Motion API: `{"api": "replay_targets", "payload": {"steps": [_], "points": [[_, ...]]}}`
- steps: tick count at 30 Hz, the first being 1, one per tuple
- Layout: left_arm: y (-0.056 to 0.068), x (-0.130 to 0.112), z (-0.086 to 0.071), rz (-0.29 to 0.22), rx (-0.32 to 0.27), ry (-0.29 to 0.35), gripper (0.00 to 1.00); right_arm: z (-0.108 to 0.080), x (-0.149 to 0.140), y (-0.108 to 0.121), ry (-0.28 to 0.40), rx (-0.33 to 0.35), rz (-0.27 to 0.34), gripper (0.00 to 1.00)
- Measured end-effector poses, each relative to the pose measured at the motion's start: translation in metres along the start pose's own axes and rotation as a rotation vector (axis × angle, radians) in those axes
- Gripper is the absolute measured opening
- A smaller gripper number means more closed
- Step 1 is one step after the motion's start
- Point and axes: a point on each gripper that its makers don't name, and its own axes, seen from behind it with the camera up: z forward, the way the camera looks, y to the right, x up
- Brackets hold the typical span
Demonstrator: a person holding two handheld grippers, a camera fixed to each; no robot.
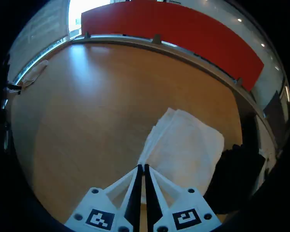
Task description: Fold towel
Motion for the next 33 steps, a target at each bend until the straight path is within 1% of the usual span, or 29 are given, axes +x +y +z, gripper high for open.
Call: {"api": "replay_targets", "payload": {"steps": [1, 3, 5, 7, 11, 13, 17, 19, 23, 26, 29, 33], "points": [[0.001, 0.000, 0.000, 0.000, -0.004, 0.000, 0.97, 0.000, 0.001, 0.000, 0.002, -0.002, 0.000, 0.11], [0.002, 0.000, 0.001, -0.001, -0.008, 0.000, 0.97, 0.000, 0.002, 0.000, 0.009, -0.005, -0.001, 0.23], [0.003, 0.000, 0.002, -0.004, -0.008, -0.002, 0.97, -0.001, 0.004, 0.000, 0.018, -0.009, -0.005, 0.39], [0.000, 0.001, 0.003, -0.006, -0.002, -0.002, 0.97, -0.002, 0.005, 0.000, 0.023, -0.012, -0.006, 0.55], [-0.003, 0.002, 0.002, -0.004, 0.004, 0.001, 0.97, -0.003, 0.007, -0.002, 0.031, -0.013, -0.003, 0.56], [-0.002, 0.003, 0.001, -0.004, -0.004, 0.004, 0.97, -0.004, 0.011, -0.004, 0.044, -0.017, 0.006, 0.60], [0.001, 0.004, 0.003, -0.011, -0.010, 0.009, 0.97, -0.007, 0.023, -0.007, 0.093, -0.028, 0.037, 0.76], [-0.002, 0.005, 0.003, -0.018, -0.005, 0.012, 0.97, -0.009, 0.029, -0.006, 0.122, -0.041, 0.056, 0.86], [-0.006, 0.007, 0.002, -0.029, -0.004, 0.022, 0.97, -0.012, 0.041, -0.004, 0.175, -0.067, 0.096, 0.86], [-0.002, 0.008, 0.002, -0.031, -0.020, 0.025, 0.97, -0.015, 0.046, -0.003, 0.197, -0.084, 0.118, 0.86], [-0.001, 0.011, 0.002, -0.025, -0.023, 0.030, 0.97, -0.021, 0.054, 0.000, 0.238, -0.112, 0.129, 0.86], [-0.001, 0.016, 0.002, -0.019, -0.021, 0.042, 0.97, -0.040, 0.077, 0.005, 0.342, -0.166, 0.142, 0.86]]}}
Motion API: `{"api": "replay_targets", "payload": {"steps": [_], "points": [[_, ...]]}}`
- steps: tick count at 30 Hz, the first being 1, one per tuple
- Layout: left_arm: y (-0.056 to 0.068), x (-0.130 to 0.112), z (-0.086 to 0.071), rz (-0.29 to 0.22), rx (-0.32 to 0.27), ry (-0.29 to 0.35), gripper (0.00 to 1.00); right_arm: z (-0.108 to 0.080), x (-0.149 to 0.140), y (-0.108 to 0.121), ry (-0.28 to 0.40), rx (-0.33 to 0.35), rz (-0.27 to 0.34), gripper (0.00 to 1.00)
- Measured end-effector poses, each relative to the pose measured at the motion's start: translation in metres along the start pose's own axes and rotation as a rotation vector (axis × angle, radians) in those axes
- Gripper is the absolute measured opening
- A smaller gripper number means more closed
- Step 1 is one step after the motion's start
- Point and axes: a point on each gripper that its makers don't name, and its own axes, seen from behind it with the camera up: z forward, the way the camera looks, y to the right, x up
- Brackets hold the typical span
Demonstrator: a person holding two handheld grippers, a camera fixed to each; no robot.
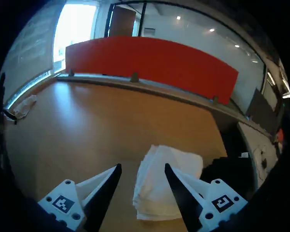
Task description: Fold towel
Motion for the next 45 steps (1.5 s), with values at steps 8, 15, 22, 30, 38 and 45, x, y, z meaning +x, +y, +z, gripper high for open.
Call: {"api": "replay_targets", "payload": {"steps": [8, 15, 22, 30, 38, 45], "points": [[0.002, 0.012, 0.000, 0.006, -0.006, 0.028, 0.97, -0.017, 0.053, 0.004, 0.187, -0.075, 0.062, 0.86], [0.004, 0.026, -0.003, 0.011, -0.009, 0.070, 0.97, -0.030, 0.091, 0.015, 0.328, -0.145, 0.113, 0.86], [0.003, 0.045, -0.007, -0.002, -0.008, 0.137, 0.97, -0.045, 0.119, 0.021, 0.423, -0.207, 0.139, 0.87], [-0.004, 0.086, -0.018, -0.005, 0.022, 0.268, 0.97, -0.052, 0.127, 0.018, 0.438, -0.214, 0.141, 0.88], [-0.017, 0.132, -0.032, -0.001, 0.063, 0.419, 0.97, -0.056, 0.140, 0.004, 0.461, -0.200, 0.151, 0.88], [-0.027, 0.159, -0.039, -0.007, 0.087, 0.504, 0.97, -0.058, 0.157, -0.018, 0.486, -0.194, 0.135, 0.87]]}}
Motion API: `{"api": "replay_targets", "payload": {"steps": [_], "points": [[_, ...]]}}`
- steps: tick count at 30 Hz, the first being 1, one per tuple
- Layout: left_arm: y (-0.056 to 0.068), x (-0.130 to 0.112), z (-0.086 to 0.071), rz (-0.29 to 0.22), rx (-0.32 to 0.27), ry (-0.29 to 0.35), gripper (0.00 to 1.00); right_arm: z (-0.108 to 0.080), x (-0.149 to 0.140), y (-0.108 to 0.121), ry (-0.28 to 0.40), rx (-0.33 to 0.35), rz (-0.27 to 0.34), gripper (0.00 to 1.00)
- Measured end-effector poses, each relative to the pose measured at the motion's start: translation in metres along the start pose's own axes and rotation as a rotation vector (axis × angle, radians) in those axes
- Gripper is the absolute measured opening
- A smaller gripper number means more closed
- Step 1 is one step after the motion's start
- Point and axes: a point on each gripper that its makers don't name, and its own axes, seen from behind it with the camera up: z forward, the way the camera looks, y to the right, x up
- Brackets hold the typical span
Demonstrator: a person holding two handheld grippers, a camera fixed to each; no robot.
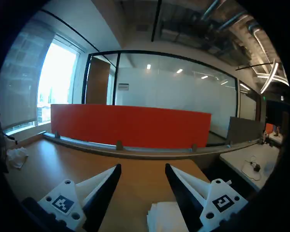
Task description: Fold towel
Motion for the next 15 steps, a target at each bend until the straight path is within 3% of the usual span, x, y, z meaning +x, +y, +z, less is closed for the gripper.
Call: {"api": "replay_targets", "payload": {"steps": [15], "points": [[-0.005, 0.047, 0.006, -0.025, -0.003, 0.131, 0.97, -0.001, 0.031, -0.073, 0.053, 0.054, 0.054, 0.87]]}}
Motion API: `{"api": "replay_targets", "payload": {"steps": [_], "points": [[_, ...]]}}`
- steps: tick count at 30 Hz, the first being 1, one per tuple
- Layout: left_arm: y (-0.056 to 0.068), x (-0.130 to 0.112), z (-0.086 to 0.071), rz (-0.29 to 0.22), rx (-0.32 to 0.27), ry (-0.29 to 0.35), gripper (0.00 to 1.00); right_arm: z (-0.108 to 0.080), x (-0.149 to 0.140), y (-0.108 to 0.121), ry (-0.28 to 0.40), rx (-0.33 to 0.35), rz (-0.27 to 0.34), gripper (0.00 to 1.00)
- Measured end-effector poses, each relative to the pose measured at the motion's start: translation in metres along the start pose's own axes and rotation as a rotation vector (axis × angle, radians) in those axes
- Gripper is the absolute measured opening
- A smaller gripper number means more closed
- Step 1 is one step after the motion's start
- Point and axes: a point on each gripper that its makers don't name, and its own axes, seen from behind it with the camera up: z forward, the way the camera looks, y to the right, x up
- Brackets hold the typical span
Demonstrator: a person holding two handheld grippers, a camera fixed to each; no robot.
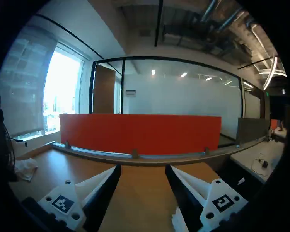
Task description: Fold towel
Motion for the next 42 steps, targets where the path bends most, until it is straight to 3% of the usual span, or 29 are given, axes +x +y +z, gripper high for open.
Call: {"api": "replay_targets", "payload": {"steps": [6, 14, 21, 30, 42], "points": [[-0.002, 0.010, 0.002, 0.006, 0.001, 0.028, 0.97, 0.002, 0.002, -0.014, 0.010, 0.010, 0.021, 0.87], [-0.003, 0.010, 0.004, 0.000, -0.006, 0.046, 0.97, 0.003, 0.003, -0.021, 0.007, 0.005, 0.021, 0.87], [-0.009, 0.006, 0.006, 0.024, -0.004, 0.075, 0.97, 0.005, 0.000, -0.026, 0.004, -0.001, 0.009, 0.88], [-0.018, -0.024, 0.012, 0.077, 0.008, 0.081, 0.97, 0.000, -0.003, -0.035, 0.008, -0.002, -0.002, 0.87], [-0.025, -0.057, 0.012, 0.134, 0.006, 0.144, 0.97, -0.007, -0.003, -0.050, 0.033, 0.010, -0.004, 0.88]]}}
